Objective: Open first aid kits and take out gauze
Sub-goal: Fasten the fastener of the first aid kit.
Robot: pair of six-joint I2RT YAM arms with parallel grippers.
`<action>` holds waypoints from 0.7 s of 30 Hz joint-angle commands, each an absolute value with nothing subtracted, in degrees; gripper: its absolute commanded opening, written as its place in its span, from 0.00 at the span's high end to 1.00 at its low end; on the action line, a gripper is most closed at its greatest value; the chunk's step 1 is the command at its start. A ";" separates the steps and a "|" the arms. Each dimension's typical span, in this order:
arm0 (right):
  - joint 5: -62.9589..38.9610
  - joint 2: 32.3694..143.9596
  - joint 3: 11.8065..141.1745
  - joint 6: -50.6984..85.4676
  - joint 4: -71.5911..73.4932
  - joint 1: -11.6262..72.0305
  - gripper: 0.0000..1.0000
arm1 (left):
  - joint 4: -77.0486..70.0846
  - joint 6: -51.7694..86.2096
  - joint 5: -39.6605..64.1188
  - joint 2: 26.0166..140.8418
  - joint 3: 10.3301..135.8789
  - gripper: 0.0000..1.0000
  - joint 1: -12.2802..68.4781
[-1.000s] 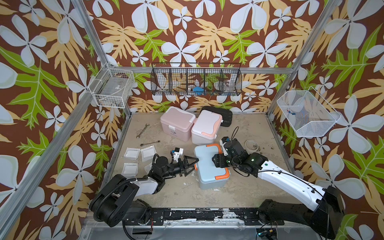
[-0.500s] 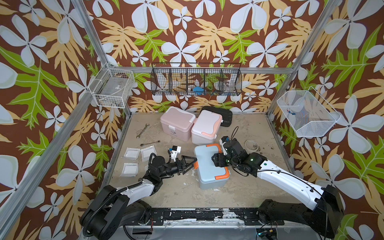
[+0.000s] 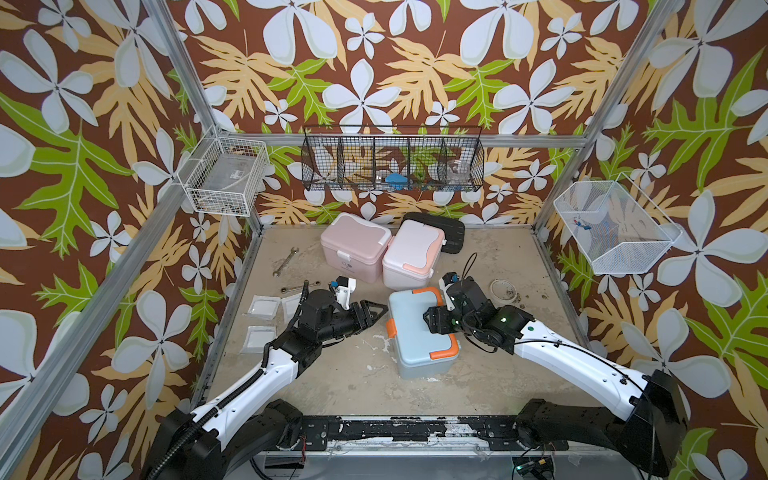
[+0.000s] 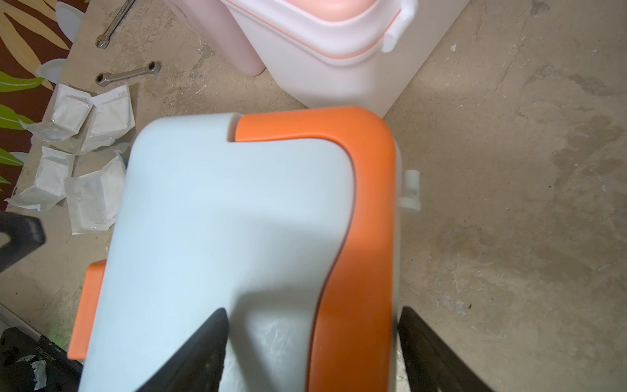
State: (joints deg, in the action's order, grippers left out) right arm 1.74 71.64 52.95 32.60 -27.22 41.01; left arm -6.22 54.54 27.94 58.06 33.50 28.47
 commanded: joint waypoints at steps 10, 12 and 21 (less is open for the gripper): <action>1.11 72.93 51.51 30.52 -38.07 41.19 0.23 | 9.05 50.00 19.61 60.65 39.73 0.72 35.58; 0.89 73.14 51.50 30.52 -37.98 41.19 0.23 | 9.22 49.98 19.76 60.69 39.87 0.71 35.98; 0.38 73.25 51.39 30.61 -37.54 41.22 0.23 | 14.14 47.63 15.09 63.14 45.00 0.73 39.01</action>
